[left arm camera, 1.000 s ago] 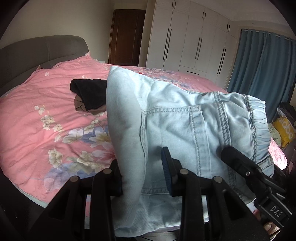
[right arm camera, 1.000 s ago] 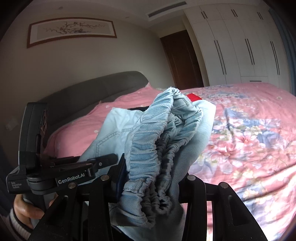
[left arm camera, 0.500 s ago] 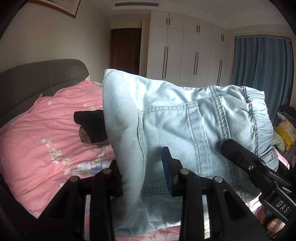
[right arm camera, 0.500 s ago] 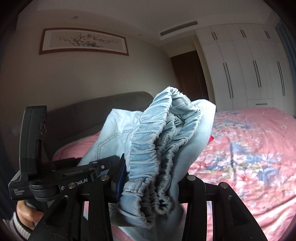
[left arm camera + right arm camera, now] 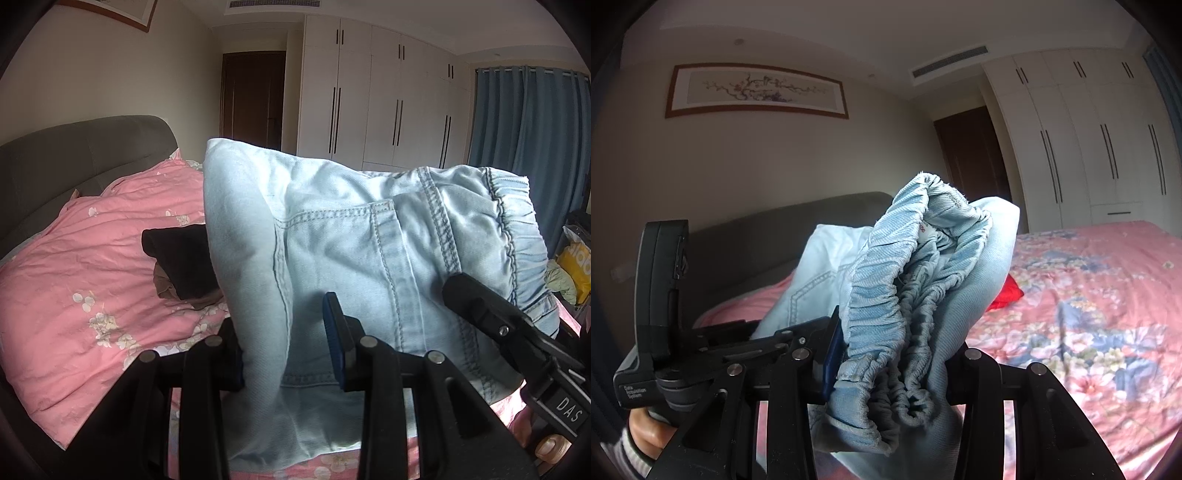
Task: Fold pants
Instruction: 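Lift the folded jeans with both tools and carry them across the bed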
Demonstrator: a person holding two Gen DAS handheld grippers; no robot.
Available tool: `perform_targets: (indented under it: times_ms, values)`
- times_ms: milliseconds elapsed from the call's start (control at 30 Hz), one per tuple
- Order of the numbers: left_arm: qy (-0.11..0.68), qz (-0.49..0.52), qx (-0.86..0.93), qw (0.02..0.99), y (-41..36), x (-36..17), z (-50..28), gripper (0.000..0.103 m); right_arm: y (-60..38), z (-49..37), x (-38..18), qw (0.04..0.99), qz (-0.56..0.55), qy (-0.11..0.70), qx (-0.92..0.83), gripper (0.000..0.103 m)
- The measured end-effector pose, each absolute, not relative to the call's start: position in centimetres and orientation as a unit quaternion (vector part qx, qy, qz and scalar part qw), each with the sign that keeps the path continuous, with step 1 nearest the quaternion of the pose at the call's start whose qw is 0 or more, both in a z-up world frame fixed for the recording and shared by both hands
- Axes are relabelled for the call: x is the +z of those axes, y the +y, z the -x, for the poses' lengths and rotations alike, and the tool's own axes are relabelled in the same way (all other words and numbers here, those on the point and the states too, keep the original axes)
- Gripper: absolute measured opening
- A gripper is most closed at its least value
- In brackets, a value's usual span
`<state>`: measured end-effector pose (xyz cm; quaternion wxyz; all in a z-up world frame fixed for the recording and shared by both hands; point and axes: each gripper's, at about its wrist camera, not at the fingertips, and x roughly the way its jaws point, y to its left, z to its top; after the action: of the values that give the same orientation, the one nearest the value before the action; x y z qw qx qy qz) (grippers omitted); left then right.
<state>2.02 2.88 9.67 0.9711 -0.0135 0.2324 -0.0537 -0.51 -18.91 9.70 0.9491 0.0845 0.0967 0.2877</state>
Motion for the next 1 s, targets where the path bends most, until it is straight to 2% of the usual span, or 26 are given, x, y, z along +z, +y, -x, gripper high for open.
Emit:
perform_targets:
  times_ms: [300,1000]
  values:
    - [0.275,0.021,-0.067,0.959,1.4,7.1,-7.6,0.032,-19.1,-3.4,9.0,0.947,-0.096,0.127,0.279,0.043]
    - [0.385,0.045,-0.079,0.918,1.1,-3.0,-17.4,0.032,-19.1,-12.3,2.3,0.928,-0.116,0.262,0.237,0.043]
